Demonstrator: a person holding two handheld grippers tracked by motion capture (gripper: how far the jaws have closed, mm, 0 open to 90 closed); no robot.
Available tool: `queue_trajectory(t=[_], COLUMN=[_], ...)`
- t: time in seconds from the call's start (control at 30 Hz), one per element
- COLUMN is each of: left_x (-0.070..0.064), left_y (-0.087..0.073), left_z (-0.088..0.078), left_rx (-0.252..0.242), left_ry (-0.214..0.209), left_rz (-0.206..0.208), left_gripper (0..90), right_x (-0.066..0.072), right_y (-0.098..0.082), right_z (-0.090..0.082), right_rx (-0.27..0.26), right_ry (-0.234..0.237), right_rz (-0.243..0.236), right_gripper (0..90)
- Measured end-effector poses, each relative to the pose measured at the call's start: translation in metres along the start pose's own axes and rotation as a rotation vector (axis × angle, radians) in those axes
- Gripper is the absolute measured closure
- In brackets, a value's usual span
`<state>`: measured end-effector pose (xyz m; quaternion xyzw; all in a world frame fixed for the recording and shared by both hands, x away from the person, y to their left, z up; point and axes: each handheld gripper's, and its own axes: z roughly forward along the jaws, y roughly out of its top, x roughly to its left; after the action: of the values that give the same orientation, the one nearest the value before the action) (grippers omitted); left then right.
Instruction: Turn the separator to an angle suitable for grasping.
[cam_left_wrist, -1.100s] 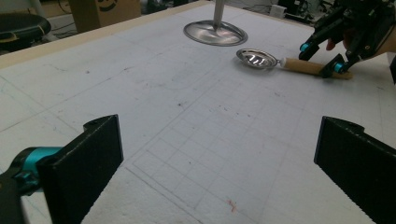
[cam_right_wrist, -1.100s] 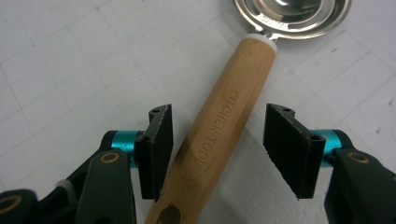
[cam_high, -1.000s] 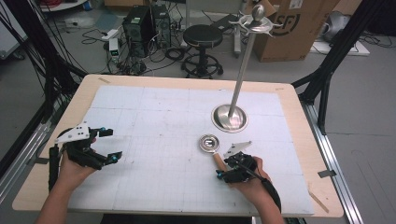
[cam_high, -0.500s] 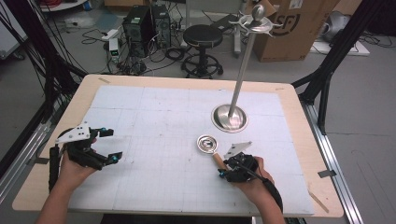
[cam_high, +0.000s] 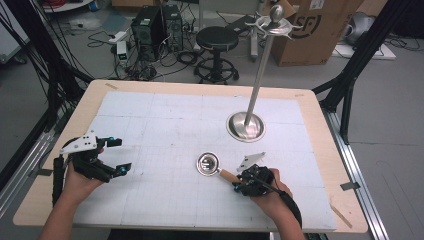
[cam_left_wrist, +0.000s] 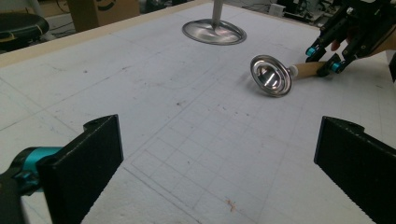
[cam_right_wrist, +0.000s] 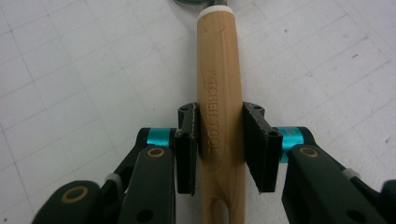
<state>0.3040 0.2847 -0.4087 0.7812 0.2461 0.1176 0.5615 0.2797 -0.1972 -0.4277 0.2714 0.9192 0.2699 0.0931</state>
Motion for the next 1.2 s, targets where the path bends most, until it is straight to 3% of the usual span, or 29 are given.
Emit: queue_trajectory(t=[0.33,0.53,0.77,0.87,1.2], left_x=[0.0005,0.0006,0.0011,0.0011,0.0008], left_y=[-0.0001,0.0001,0.0001,-0.0002,-0.0003], left_z=[-0.0003,-0.0012,-0.0018,-0.0012,-0.0010], left_rx=[-0.001,-0.005,-0.006,-0.003,-0.003], left_ry=[-0.001,0.000,0.002,0.001,0.000], left_rz=[-0.001,-0.004,-0.004,-0.004,-0.005], left_gripper=[1.8,1.8,1.8,1.8,1.8], right_x=[-0.0007,0.0027,0.0024,0.0041,-0.0008], right_y=[-0.0014,0.0026,0.0027,0.0058,0.0069], right_z=[0.0001,0.0014,0.0010,0.0035,0.0043], right_rx=[-0.021,-0.019,-0.011,-0.013,-0.017], right_ry=[-0.007,-0.004,-0.027,-0.046,-0.008], right_rz=[0.003,-0.017,-0.019,-0.030,-0.037], right_gripper=[54.6,54.0,57.3,65.1,65.9])
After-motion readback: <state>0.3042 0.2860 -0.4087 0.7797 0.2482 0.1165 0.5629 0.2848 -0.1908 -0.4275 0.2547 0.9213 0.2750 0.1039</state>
